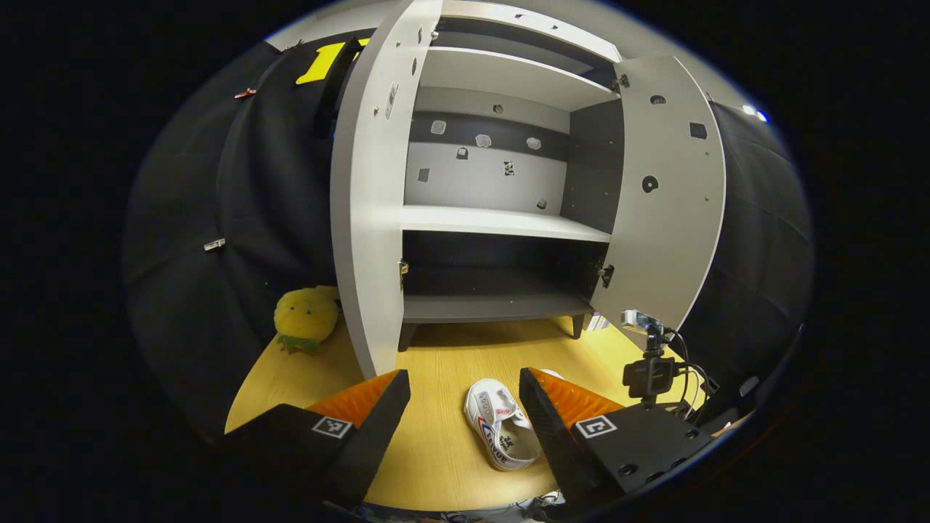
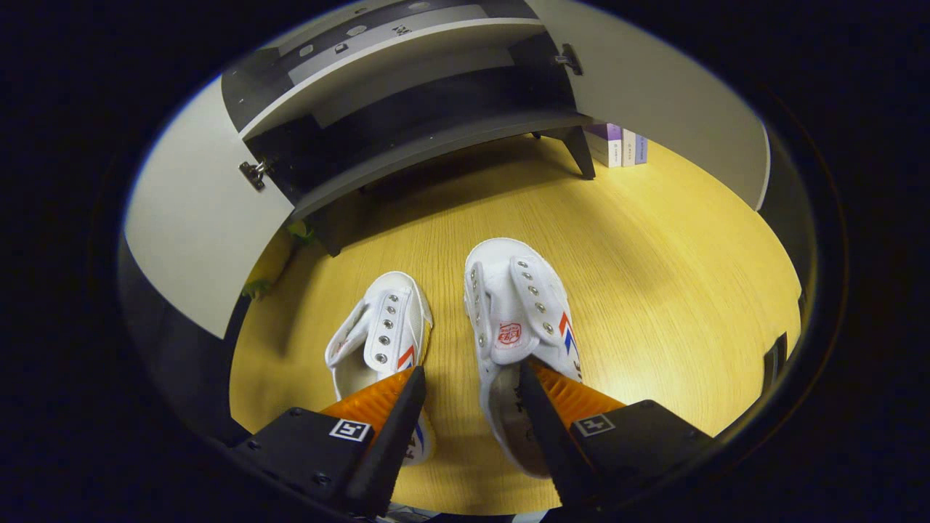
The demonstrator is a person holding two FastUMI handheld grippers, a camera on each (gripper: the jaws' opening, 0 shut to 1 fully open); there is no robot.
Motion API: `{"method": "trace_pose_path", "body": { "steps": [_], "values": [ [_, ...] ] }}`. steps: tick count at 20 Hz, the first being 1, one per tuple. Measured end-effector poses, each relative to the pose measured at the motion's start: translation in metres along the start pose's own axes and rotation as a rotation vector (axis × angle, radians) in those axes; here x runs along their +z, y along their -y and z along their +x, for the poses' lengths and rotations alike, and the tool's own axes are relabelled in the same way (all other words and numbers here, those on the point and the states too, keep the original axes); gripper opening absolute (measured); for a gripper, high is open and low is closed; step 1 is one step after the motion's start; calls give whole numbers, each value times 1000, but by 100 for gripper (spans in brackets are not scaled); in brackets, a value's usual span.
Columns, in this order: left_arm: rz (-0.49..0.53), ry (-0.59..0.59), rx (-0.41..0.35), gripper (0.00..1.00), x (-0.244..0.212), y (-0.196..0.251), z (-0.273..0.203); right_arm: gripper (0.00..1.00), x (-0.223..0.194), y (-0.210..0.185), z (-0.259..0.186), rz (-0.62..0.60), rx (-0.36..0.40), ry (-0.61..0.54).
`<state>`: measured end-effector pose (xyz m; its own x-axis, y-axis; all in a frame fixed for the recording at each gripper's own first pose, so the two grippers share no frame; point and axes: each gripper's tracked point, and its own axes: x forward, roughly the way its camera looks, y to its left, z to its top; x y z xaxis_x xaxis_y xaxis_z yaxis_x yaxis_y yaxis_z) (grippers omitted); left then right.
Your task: Grab one shoe with the right hand and put it into the shoe cabinet, grab the other shoe with the left hand and put it into the shoe cabinet; then close the right door with the right hand and the left door with the left hand.
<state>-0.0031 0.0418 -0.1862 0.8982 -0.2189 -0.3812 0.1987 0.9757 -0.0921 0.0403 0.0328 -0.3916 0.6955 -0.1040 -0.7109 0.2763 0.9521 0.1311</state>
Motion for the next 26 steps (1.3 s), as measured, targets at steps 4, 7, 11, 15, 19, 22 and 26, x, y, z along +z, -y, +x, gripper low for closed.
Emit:
{"method": "trace_pose_path", "body": {
  "steps": [4,7,11,15,19,22,26],
  "values": [
    [-23,-8,-3,95,-1,-2,1,82,10,12,27,-37,-108,66],
    [-30,-22,4,95,-7,-6,3,54,26,24,36,-66,-141,132],
    [-20,-58,-27,95,-27,6,0,36,31,10,47,-136,-91,137],
    [0,-60,-51,95,-31,19,-2,15,31,7,52,-110,-84,115],
    [-4,-47,-43,95,-27,20,-2,7,29,5,48,-84,-39,87],
    [-11,-54,-32,95,-30,17,-1,5,33,6,46,-102,-32,86],
    [-12,-51,-30,95,-30,19,-6,5,39,0,32,-148,-13,109]
  ]
}}
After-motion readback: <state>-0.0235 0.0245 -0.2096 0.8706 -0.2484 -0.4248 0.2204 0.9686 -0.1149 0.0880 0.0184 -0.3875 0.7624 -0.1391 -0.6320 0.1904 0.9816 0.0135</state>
